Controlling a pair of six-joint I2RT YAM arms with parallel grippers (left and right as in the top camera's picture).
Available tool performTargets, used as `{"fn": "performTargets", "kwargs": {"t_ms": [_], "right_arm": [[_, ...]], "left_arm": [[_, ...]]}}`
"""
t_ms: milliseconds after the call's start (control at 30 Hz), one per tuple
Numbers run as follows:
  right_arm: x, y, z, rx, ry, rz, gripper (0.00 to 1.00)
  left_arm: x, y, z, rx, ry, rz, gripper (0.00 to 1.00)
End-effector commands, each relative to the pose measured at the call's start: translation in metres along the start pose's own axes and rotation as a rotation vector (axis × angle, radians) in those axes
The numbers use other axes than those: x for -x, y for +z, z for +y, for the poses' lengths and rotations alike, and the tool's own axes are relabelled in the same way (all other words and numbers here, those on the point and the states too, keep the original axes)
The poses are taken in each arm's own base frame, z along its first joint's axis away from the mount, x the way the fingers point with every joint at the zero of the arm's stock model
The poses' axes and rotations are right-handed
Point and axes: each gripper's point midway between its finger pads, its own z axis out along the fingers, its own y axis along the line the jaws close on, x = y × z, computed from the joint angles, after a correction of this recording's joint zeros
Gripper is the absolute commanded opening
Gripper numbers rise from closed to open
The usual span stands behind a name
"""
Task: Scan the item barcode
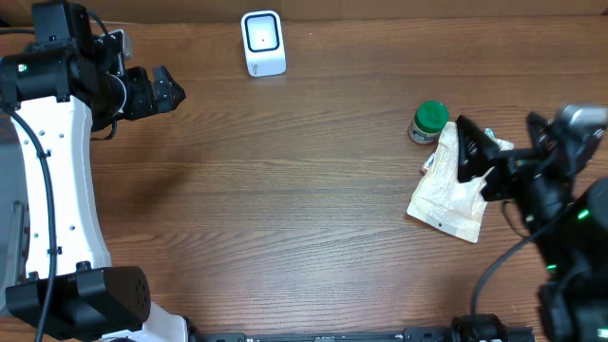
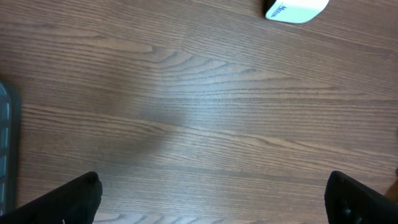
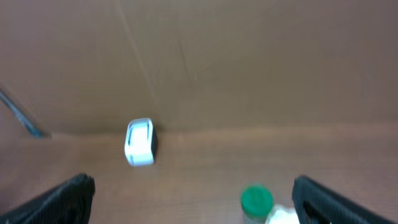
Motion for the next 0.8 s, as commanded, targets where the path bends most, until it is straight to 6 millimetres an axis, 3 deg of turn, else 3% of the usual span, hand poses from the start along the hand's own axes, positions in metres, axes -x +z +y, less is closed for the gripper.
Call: {"fn": "performTargets", "kwargs": {"t_ms": [0, 133, 200, 367, 533, 767], "right_arm": [[-0.036, 0.005, -0.004, 0.016, -0.026, -0.058, 1.0], [-0.061, 0.007, -0.01, 0.031, -0.039, -0.173, 1.0], [-0.084, 0.006, -0.015, 0.036, -0.043, -0.219, 1.0], [-0.136, 0.004, -0.026, 0.031, -0.044, -0.236, 1.0], [-0.174, 0.004, -0.032, 0.034, -0.041, -0.243, 1.0], [-0.202, 0.007, -0.038, 0.024, -0.032, -0.186, 1.0]], "left_arm": [[0.001, 0.001, 0.001, -0.001, 0.017, -0.001, 1.0], [0.001, 0.001, 0.001, 0.0, 0.017, 0.0, 0.99], [0.001, 0.001, 0.001, -0.001, 0.017, -0.001, 1.0], [0.001, 0.001, 0.001, -0.001, 0.017, 0.0, 0.99], [0.001, 0.0, 0.001, -0.001, 0.017, -0.001, 1.0], [0.001, 0.001, 0.001, -0.001, 0.017, -0.001, 0.99]]}}
